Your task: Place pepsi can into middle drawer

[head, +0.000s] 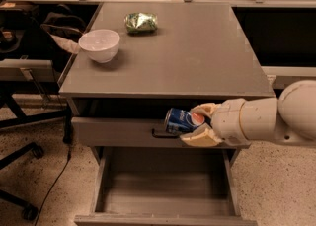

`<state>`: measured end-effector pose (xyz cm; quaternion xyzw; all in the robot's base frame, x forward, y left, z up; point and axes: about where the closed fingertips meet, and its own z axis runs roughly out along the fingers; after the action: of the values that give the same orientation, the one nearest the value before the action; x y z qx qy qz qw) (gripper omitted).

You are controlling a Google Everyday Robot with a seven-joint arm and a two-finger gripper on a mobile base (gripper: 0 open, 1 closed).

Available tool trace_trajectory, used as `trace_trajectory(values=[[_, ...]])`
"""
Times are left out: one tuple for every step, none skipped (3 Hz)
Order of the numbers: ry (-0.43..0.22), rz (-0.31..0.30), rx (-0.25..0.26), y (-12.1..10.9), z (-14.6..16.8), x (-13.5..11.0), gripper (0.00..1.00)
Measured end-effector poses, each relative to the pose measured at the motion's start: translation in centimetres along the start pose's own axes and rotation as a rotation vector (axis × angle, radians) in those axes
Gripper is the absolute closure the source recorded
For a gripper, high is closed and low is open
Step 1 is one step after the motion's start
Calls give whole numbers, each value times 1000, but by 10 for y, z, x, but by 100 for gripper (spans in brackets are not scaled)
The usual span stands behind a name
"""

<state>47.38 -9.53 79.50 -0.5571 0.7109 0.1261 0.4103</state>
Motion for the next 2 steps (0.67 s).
trace_trajectory(values=[[9,60,25,14,20,26,100],[17,115,27,26,39,52,100]])
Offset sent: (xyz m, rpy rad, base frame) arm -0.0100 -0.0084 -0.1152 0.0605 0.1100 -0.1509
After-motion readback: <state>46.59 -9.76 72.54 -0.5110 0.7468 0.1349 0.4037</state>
